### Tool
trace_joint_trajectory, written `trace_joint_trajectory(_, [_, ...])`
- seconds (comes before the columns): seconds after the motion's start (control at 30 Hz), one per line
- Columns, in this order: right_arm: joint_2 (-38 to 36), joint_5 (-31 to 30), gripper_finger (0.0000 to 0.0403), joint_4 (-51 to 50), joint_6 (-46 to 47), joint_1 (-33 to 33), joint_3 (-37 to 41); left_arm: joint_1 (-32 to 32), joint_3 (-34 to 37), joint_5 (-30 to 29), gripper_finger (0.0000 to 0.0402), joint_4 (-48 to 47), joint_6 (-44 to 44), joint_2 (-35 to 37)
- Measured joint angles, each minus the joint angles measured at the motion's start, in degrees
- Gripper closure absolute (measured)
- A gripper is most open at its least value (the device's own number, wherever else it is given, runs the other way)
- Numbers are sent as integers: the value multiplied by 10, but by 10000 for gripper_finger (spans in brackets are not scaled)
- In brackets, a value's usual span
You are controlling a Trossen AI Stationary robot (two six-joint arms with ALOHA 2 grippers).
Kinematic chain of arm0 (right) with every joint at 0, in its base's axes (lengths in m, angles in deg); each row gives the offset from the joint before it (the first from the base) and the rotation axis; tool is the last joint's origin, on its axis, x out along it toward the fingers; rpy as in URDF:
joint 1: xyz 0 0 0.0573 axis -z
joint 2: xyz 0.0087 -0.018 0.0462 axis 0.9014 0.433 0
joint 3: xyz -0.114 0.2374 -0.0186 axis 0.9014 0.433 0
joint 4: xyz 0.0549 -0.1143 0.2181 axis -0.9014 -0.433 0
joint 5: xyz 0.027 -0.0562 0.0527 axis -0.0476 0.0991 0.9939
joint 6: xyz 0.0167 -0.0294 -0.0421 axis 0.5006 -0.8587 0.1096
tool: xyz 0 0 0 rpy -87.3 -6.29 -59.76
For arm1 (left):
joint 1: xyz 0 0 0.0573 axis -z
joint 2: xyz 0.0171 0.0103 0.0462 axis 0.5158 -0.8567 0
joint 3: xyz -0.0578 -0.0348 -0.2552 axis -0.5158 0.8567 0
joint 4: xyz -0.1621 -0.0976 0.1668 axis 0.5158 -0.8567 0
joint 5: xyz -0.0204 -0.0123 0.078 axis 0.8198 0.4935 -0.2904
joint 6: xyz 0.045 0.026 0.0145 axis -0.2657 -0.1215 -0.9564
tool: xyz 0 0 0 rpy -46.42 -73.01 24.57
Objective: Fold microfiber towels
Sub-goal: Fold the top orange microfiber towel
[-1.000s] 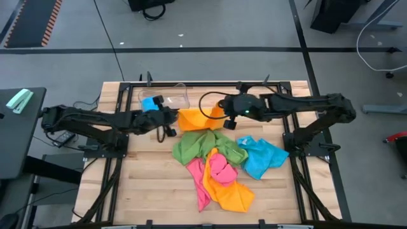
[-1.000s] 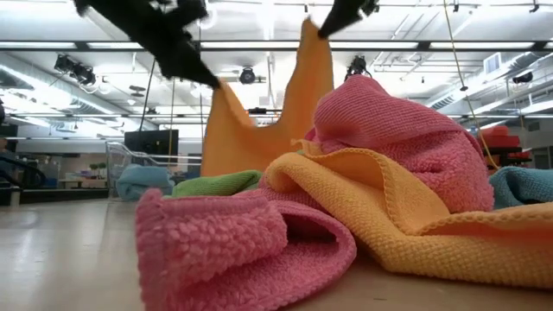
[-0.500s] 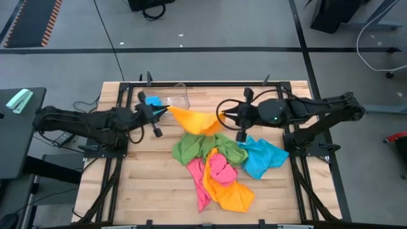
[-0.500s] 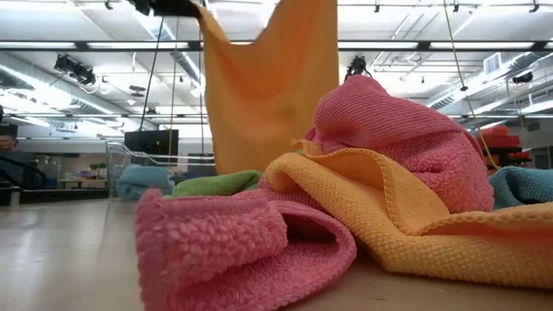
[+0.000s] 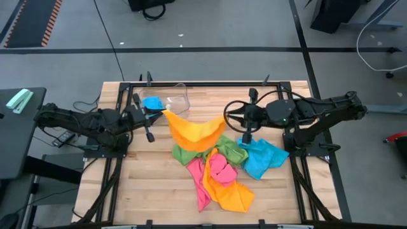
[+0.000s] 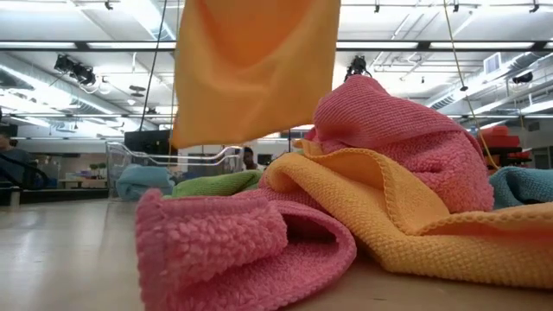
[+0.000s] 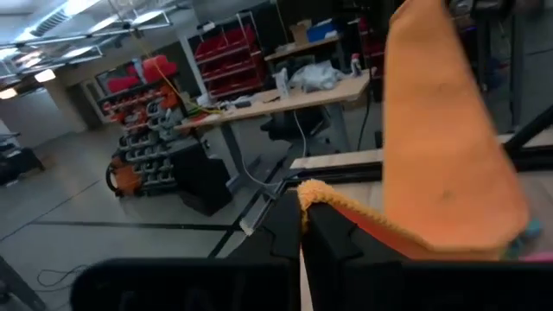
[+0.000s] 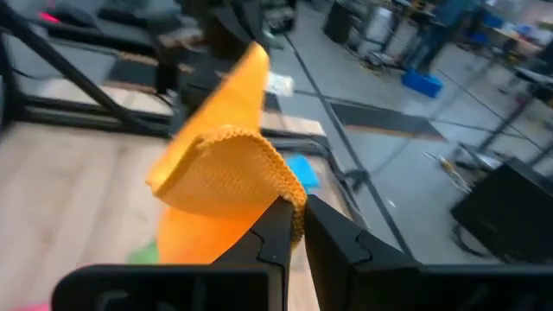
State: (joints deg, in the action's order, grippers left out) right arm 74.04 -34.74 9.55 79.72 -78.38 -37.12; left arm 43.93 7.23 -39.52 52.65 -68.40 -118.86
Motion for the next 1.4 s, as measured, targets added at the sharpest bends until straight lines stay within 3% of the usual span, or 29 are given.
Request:
trace_joint_trajectory(0.23, [1, -37, 363, -123, 23, 35, 0, -54, 0, 1, 371, 96, -53, -94])
trace_joint_trajectory(0.37, [-5, -74, 363, -171, 41, 47, 0, -104, 1, 10, 379, 181, -110, -155])
trace_joint_trajectory(0.6, [-6, -105, 363, -237, 25, 96, 0, -219, 1, 227, 392, 312, -129, -240])
trace_joint_trajectory(0.8, [-5, -106, 363, -265, -9, 180, 0, -307, -5, 269, 372, 423, -136, -314])
trace_joint_trajectory(0.97, [-2, -108, 363, -230, -81, 279, 0, -363, -73, 288, 388, 423, -143, -383])
trace_joint_trajectory(1.17, [-2, -116, 363, -49, -194, 401, 1, -420, -237, 319, 390, 351, -171, -470])
trace_joint_trajectory(1.23, [-4, -76, 363, -28, -209, 424, 0, -431, -287, 361, 381, 279, -156, -485])
trace_joint_trajectory(1.4, [7, 121, 363, -78, -176, 442, 12, -438, -333, 497, 379, 93, -177, -491])
